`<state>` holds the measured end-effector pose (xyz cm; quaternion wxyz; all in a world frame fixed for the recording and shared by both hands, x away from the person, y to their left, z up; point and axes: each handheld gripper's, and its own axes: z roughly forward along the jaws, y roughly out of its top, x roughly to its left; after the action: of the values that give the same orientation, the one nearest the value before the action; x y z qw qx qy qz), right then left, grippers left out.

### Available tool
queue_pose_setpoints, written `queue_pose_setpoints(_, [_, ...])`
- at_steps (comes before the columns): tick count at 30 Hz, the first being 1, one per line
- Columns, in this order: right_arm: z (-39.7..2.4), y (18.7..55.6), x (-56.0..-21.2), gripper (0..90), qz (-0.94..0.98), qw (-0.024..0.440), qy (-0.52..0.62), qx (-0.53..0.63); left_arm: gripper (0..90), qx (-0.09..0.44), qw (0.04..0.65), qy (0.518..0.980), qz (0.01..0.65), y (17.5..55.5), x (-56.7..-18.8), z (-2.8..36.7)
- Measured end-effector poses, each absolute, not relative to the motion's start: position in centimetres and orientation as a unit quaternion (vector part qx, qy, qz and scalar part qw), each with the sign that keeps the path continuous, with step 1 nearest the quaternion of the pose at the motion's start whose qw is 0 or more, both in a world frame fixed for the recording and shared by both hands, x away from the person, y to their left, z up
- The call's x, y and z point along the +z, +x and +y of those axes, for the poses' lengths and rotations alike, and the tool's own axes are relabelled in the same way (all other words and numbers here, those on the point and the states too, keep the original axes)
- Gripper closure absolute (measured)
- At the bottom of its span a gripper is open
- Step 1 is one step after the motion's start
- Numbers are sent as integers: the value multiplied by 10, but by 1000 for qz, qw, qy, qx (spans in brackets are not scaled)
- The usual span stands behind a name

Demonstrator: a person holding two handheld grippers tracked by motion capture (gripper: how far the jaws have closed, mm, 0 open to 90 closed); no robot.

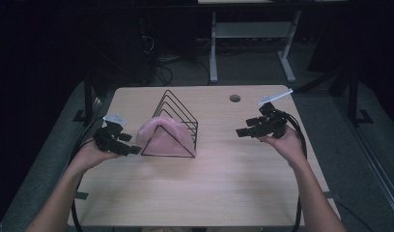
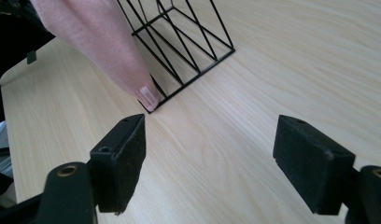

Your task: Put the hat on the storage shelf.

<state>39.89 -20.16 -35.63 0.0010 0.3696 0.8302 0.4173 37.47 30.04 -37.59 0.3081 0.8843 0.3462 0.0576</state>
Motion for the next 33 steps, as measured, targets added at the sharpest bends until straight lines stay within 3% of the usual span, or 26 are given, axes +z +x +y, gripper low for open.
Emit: queue_pose_setpoints(33, [-266,358,-400,225,801,14,439,407,227,65,305,880,359,356,-392,301])
